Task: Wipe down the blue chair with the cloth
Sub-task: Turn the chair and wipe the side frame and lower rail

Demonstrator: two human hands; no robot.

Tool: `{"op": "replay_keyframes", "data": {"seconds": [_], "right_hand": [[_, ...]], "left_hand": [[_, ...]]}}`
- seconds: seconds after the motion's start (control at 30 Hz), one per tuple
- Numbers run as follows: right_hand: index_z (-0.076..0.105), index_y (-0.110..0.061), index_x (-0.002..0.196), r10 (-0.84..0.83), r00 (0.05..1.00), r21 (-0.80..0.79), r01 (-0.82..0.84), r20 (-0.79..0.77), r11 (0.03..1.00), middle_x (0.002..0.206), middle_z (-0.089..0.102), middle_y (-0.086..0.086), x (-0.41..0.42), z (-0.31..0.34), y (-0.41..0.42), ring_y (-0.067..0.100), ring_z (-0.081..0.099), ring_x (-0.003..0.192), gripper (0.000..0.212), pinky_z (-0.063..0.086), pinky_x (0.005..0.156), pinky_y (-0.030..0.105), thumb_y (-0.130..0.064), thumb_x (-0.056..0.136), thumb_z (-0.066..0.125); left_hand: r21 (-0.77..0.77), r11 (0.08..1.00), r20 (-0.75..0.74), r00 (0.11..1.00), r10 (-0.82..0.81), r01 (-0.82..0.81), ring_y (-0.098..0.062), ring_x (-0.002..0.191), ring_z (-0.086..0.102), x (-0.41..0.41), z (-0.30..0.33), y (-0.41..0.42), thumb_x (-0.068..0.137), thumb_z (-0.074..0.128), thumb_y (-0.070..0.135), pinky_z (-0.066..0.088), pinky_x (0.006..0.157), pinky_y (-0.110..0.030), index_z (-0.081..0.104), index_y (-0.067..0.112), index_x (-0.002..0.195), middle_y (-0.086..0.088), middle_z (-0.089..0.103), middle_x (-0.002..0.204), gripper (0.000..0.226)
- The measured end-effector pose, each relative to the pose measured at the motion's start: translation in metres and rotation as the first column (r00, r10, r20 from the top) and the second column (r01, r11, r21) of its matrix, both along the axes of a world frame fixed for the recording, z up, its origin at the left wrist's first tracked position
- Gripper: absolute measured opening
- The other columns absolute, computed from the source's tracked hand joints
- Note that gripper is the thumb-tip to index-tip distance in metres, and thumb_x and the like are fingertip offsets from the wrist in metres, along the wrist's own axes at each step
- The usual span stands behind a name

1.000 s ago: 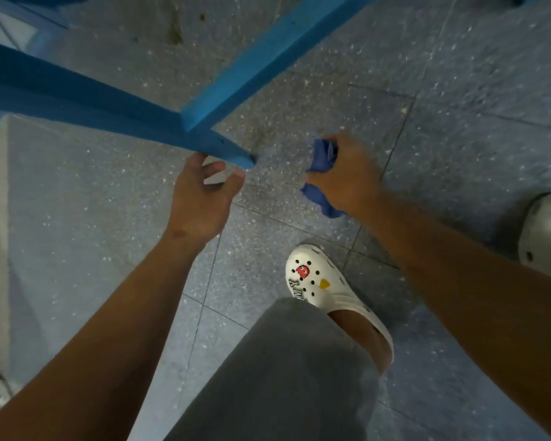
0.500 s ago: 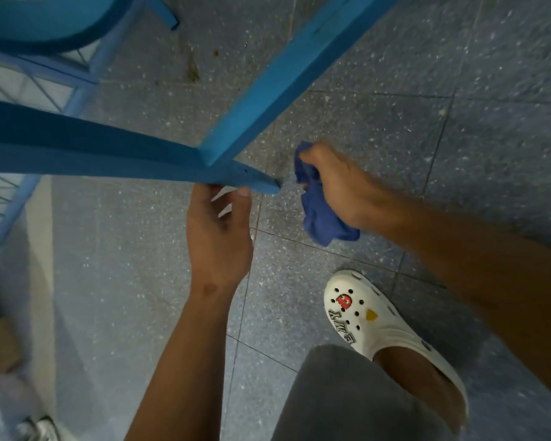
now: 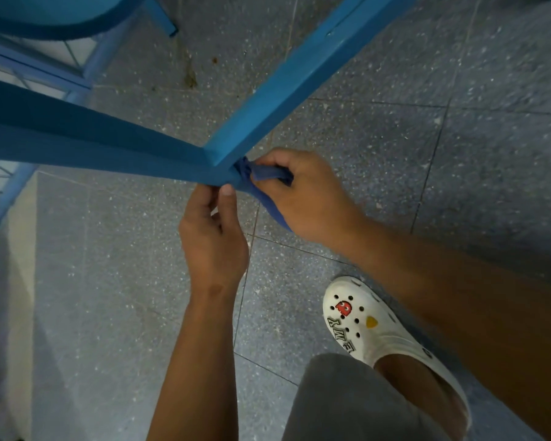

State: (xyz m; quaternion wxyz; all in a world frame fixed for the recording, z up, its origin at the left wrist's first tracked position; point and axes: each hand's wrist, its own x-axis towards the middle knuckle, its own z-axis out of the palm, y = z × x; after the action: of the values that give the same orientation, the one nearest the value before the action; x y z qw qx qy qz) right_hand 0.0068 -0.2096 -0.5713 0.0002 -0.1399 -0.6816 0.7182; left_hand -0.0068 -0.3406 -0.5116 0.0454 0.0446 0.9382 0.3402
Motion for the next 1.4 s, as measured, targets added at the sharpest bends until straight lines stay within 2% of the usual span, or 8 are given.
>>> {"op": "replay_keyframes", "data": {"seconds": [0.13, 0.33, 0.6, 0.77, 0.93, 1.03, 1.23, 1.4], "right_hand": [[0.071, -0.026, 0.071, 0.072, 0.991, 0.114, -0.085, 0.113, 0.99, 0.056, 0.058, -0.013, 0.008, -0.032, 0.008, 0.001, 0.052, 0.052, 0.027, 0.037, 0.05, 0.025, -0.026, 0.098, 0.066], [0.078, -0.021, 0.11, -0.045, 0.998, 0.022, 0.044, 0.053, 0.999, 0.094, 0.077, 0.006, 0.005, -0.012, 0.041, 0.025, 0.073, 0.089, 0.019, 0.058, 0.08, 0.05, -0.024, 0.1, 0.062], [0.079, -0.008, 0.104, -0.113, 0.99, -0.128, 0.123, 0.087, 0.984, 0.084, 0.076, -0.004, -0.012, -0.012, -0.014, 0.007, 0.07, 0.079, 0.017, 0.057, 0.073, 0.028, -0.01, 0.097, 0.063], [0.078, -0.006, 0.1, -0.006, 0.983, -0.078, 0.021, 0.184, 0.997, 0.092, 0.075, 0.013, -0.009, -0.027, -0.003, 0.031, 0.07, 0.09, 0.018, 0.056, 0.079, 0.052, -0.005, 0.094, 0.062], [0.072, -0.011, 0.092, -0.074, 0.996, -0.281, 0.084, 0.047, 0.956, 0.087, 0.074, 0.003, -0.002, 0.013, -0.012, 0.015, 0.071, 0.087, 0.01, 0.059, 0.082, 0.036, -0.013, 0.098, 0.064], [0.071, -0.006, 0.099, -0.101, 0.993, -0.211, 0.113, 0.065, 0.971, 0.09, 0.072, 0.009, -0.002, -0.001, -0.02, 0.025, 0.069, 0.089, 0.013, 0.057, 0.081, 0.048, -0.014, 0.098, 0.061], [0.073, -0.007, 0.093, 0.017, 0.977, -0.055, -0.006, 0.213, 0.998, 0.081, 0.068, 0.007, -0.008, -0.019, -0.008, 0.01, 0.057, 0.067, 0.014, 0.044, 0.064, 0.03, -0.011, 0.099, 0.06], [0.074, -0.016, 0.1, -0.002, 0.996, -0.259, 0.024, 0.085, 0.965, 0.095, 0.076, 0.003, -0.009, 0.012, -0.005, 0.017, 0.071, 0.094, 0.01, 0.058, 0.086, 0.034, -0.014, 0.098, 0.064]], "left_hand": [[-0.02, 0.999, -0.013, 0.999, 0.03, -0.03, 0.005, 0.085, 0.058, 0.002, -0.003, -0.002, 0.108, 0.045, 0.02, 0.04, 0.073, -0.003, 0.062, 0.009, 0.132, -0.001, 0.068, 0.103, 0.032], [-0.002, 0.996, 0.02, 0.995, 0.094, -0.094, -0.004, 0.103, 0.066, 0.002, -0.009, -0.002, 0.108, 0.044, 0.031, 0.057, 0.09, -0.029, 0.064, 0.016, 0.13, 0.009, 0.071, 0.11, 0.033], [-0.005, 0.999, 0.053, 0.997, 0.051, -0.051, -0.006, 0.103, 0.067, -0.006, -0.011, -0.012, 0.107, 0.045, 0.035, 0.056, 0.092, -0.048, 0.064, 0.018, 0.128, 0.011, 0.071, 0.11, 0.033], [-0.031, 0.999, 0.063, 0.998, 0.029, -0.027, -0.004, 0.106, 0.066, -0.008, -0.012, -0.012, 0.107, 0.043, 0.038, 0.057, 0.092, -0.044, 0.062, 0.02, 0.131, 0.013, 0.07, 0.111, 0.036], [-0.004, 1.0, 0.096, 0.995, -0.005, 0.005, 0.001, 0.103, 0.065, -0.01, -0.013, -0.011, 0.108, 0.043, 0.033, 0.053, 0.087, -0.019, 0.063, 0.021, 0.133, 0.015, 0.07, 0.113, 0.034], [0.006, 1.0, 0.081, 0.997, -0.015, 0.015, 0.003, 0.098, 0.064, -0.01, -0.013, -0.012, 0.107, 0.043, 0.032, 0.051, 0.081, -0.013, 0.065, 0.018, 0.129, 0.017, 0.069, 0.106, 0.033], [-0.028, 0.999, 0.061, 0.998, -0.017, 0.019, 0.009, 0.09, 0.061, -0.012, -0.018, -0.016, 0.107, 0.044, 0.032, 0.05, 0.078, -0.011, 0.066, 0.016, 0.122, 0.023, 0.065, 0.096, 0.031], [-0.008, 1.0, 0.075, 0.997, -0.023, 0.024, 0.007, 0.079, 0.059, -0.012, -0.019, -0.016, 0.107, 0.045, 0.027, 0.041, 0.069, -0.004, 0.067, 0.015, 0.118, 0.019, 0.064, 0.09, 0.027]]}}
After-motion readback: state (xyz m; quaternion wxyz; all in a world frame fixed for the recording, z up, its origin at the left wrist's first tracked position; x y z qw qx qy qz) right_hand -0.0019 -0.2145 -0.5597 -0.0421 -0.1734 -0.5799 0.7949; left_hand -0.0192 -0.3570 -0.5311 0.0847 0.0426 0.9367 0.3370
